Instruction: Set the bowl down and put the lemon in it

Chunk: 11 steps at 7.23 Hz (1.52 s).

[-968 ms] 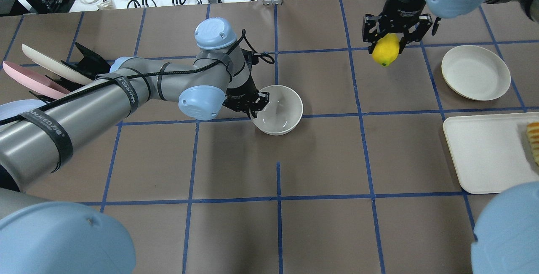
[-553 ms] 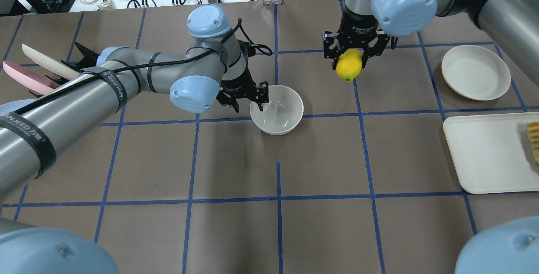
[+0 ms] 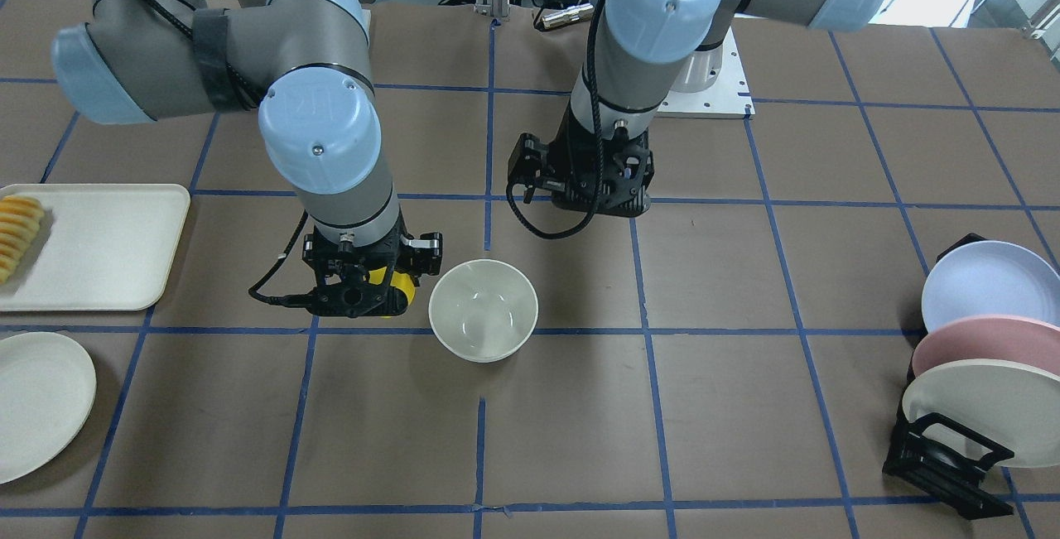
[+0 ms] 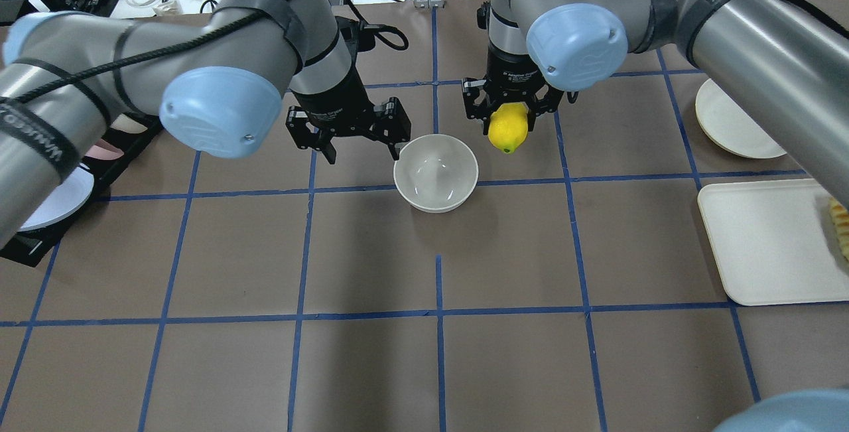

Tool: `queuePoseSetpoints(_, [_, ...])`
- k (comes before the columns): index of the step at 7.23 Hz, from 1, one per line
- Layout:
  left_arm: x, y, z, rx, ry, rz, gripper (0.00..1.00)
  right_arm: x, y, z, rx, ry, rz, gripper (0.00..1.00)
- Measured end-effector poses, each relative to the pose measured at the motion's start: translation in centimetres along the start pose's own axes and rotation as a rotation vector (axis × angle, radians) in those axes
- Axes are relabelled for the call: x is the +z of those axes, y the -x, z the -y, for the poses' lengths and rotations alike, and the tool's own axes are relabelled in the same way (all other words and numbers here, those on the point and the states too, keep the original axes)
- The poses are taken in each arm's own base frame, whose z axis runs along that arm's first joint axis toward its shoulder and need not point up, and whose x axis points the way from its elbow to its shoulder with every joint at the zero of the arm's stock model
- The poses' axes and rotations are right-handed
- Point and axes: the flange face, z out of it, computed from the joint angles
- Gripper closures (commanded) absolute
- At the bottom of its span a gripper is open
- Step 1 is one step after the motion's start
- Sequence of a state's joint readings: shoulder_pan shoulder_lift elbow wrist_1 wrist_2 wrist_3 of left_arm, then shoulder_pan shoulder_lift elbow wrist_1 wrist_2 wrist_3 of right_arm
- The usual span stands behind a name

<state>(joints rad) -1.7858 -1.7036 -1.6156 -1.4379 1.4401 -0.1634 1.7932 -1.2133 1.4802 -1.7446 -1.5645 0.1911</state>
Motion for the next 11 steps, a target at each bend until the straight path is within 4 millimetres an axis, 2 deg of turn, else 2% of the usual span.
queuePoseSetpoints(1, [-2.3, 0.7, -0.7, -0.014, -0.008, 0.004, 0.0, 0.2, 0.9, -0.3, -0.002, -0.003, -0.001, 1.0])
queuePoseSetpoints(3, [-4.9, 2.8, -1.0, -0.036, -0.036, 0.009, 0.0, 1.4, 3.6, -0.5, -0.009, -0.028, 0.001, 1.0])
queuePoseSetpoints(4, [-6.2, 4.4, -1.2, -0.021, -0.05, 0.022, 0.0, 2.5, 5.1, -0.4, 0.0, -0.048, 0.005, 1.0])
queuePoseSetpoints(6, [-8.6, 10.9, -0.9, -0.06, -0.064, 0.057, 0.0, 5.2, 7.9, -0.4, -0.004, -0.059, 0.006, 1.0])
queuePoseSetpoints(7, [-9.2, 12.5, -1.1, -0.081, -0.071, 0.062, 0.0, 6.5, 9.2, -0.4, -0.006, -0.061, 0.006, 1.0])
queuePoseSetpoints(9, [-9.2, 12.7, -1.5, -0.086, -0.075, 0.066, 0.0, 8.5, 10.7, -0.5, -0.004, -0.048, 0.001, 1.0])
queuePoseSetpoints(11, [-8.9, 11.1, -1.3, -0.05, -0.086, 0.08, 0.0, 10.1, 10.9, -0.7, -0.003, -0.027, -0.005, 1.0])
